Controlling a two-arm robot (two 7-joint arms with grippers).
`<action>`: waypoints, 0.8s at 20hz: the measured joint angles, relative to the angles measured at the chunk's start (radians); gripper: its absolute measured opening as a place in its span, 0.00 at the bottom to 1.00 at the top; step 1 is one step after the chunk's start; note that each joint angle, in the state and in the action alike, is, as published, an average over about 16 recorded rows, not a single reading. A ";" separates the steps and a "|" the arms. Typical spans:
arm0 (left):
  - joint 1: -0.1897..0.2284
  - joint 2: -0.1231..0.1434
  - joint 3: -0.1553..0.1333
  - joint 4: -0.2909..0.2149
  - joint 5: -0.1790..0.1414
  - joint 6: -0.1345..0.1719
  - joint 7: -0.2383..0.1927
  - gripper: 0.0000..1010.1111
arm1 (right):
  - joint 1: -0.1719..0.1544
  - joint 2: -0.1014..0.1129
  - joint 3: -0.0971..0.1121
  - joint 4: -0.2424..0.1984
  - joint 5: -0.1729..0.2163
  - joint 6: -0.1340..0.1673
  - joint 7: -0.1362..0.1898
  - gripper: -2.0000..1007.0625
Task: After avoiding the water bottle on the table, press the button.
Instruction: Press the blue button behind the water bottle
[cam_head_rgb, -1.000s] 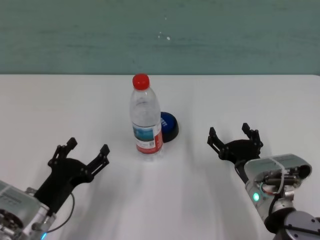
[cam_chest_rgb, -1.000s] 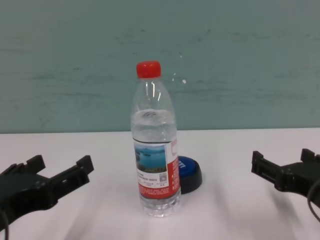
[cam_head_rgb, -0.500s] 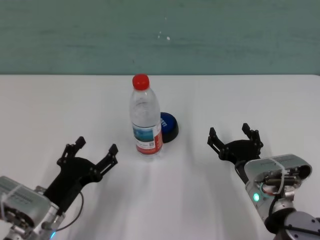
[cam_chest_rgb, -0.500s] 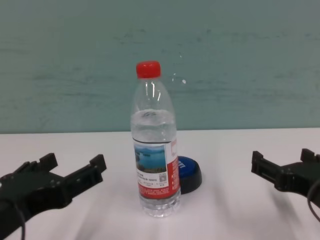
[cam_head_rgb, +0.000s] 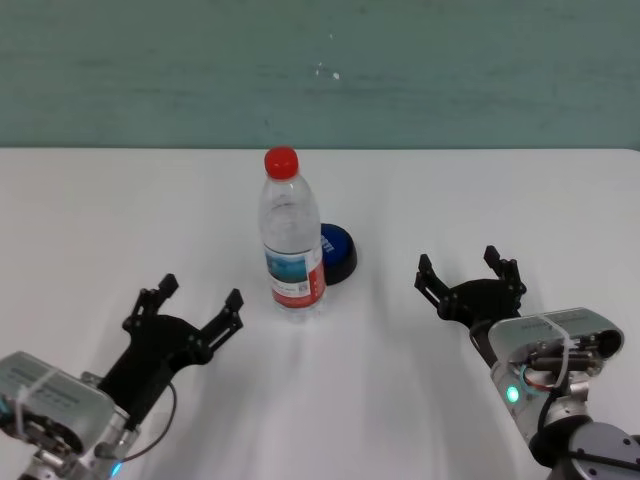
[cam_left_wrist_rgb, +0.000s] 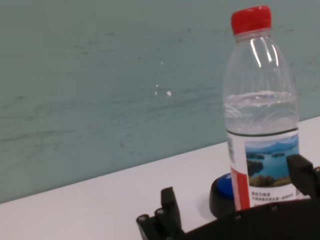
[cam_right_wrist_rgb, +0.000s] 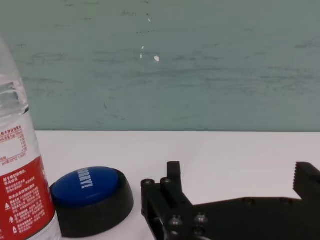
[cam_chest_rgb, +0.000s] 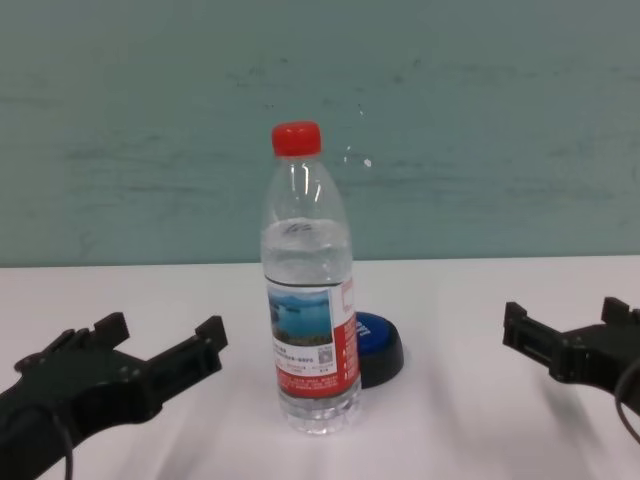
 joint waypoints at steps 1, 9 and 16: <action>-0.001 -0.002 0.002 0.002 0.003 0.000 0.001 1.00 | 0.000 0.000 0.000 0.000 0.000 0.000 0.000 1.00; -0.014 -0.014 0.015 0.024 0.026 -0.003 0.010 1.00 | 0.000 0.000 0.000 0.000 0.000 0.000 0.000 1.00; -0.025 -0.023 0.022 0.038 0.041 -0.005 0.016 1.00 | 0.000 0.000 0.000 0.000 0.000 0.000 0.000 1.00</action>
